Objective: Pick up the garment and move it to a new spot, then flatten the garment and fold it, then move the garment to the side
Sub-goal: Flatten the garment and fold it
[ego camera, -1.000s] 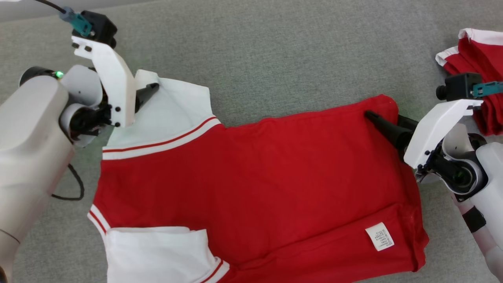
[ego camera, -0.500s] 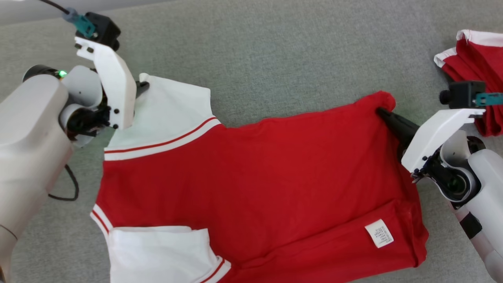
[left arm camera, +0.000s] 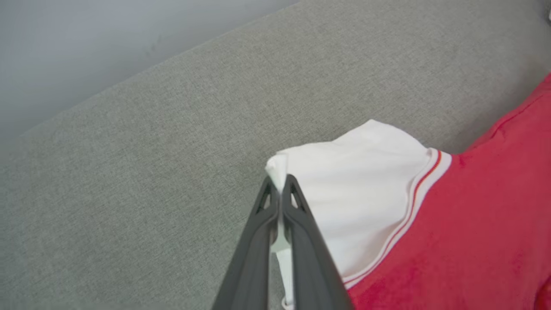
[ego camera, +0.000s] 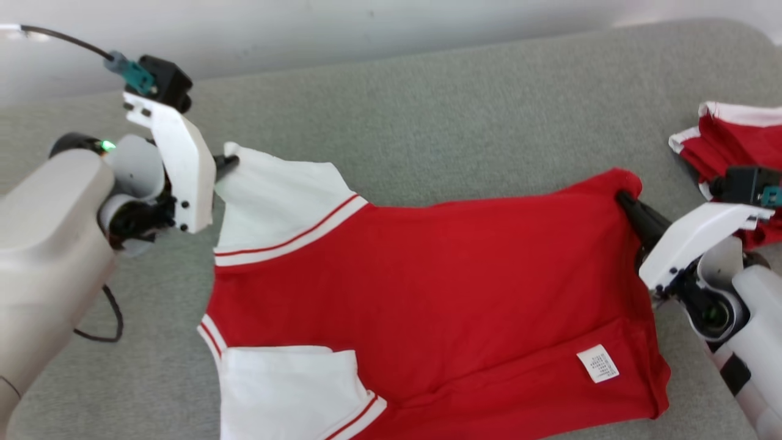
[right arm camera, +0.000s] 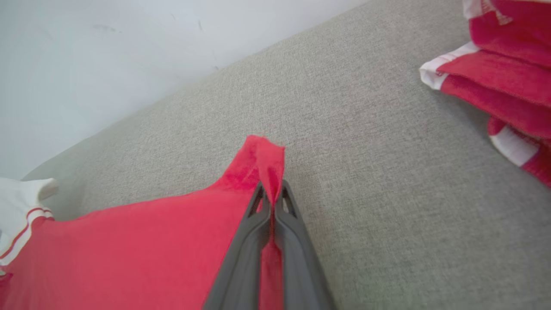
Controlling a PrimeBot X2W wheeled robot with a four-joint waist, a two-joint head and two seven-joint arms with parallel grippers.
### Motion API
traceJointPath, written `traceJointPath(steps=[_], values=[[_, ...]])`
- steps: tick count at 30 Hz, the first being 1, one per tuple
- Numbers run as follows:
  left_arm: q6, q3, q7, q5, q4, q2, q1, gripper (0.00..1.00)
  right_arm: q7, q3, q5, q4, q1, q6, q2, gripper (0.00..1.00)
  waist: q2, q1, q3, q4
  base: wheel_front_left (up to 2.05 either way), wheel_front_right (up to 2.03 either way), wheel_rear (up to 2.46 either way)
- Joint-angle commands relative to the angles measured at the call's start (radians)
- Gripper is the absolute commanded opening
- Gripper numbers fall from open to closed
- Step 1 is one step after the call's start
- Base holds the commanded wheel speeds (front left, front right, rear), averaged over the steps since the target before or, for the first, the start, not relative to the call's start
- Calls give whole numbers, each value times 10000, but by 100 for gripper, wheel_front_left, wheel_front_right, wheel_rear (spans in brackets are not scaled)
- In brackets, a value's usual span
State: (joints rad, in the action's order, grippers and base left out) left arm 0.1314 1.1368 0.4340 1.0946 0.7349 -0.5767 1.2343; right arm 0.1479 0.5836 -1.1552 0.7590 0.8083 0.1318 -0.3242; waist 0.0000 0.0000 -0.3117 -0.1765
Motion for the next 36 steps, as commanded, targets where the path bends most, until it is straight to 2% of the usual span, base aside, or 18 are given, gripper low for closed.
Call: traceJointPath(steps=[1, 11, 17, 24, 31, 36], values=[[-18, 110, 51, 317, -204, -97, -257, 0, -78, 104, -121, 105, -300, -23, -118, 0, 0, 0, 474, 256, 0, 0, 0], [-17, 844, 833, 1222, -1766, -728, -975, 0, -269, 514, -491, 160, -1225, -23, -538, 0, 0, 0, 1802, 640, 0, 0, 0], [-17, 1169, 1977, 1868, -3124, -1277, -1589, 0, 23, 895, -762, -226, -1899, -22, -981, 0, 0, 0, 2447, 831, 0, 0, 0], [-25, 1274, 3149, 2743, -4458, -1778, -2395, 0, 472, 1321, -971, -547, -2336, -23, -1443, 0, 0, 0, 2734, 957, 0, 0, 0], [-105, 1333, 3360, 2957, -4999, -1814, -3119, 0, 957, 1816, -994, -810, -2528, -22, -1709, 0, 0, 0, 2701, 983, 0, 0, 0], [-144, 1351, 3266, 3008, -4960, -1697, -3602, 0, 1057, 2075, -1061, -906, -2570, -23, -1863, 18, 0, 0, 2623, 917, 0, 0, 0]])
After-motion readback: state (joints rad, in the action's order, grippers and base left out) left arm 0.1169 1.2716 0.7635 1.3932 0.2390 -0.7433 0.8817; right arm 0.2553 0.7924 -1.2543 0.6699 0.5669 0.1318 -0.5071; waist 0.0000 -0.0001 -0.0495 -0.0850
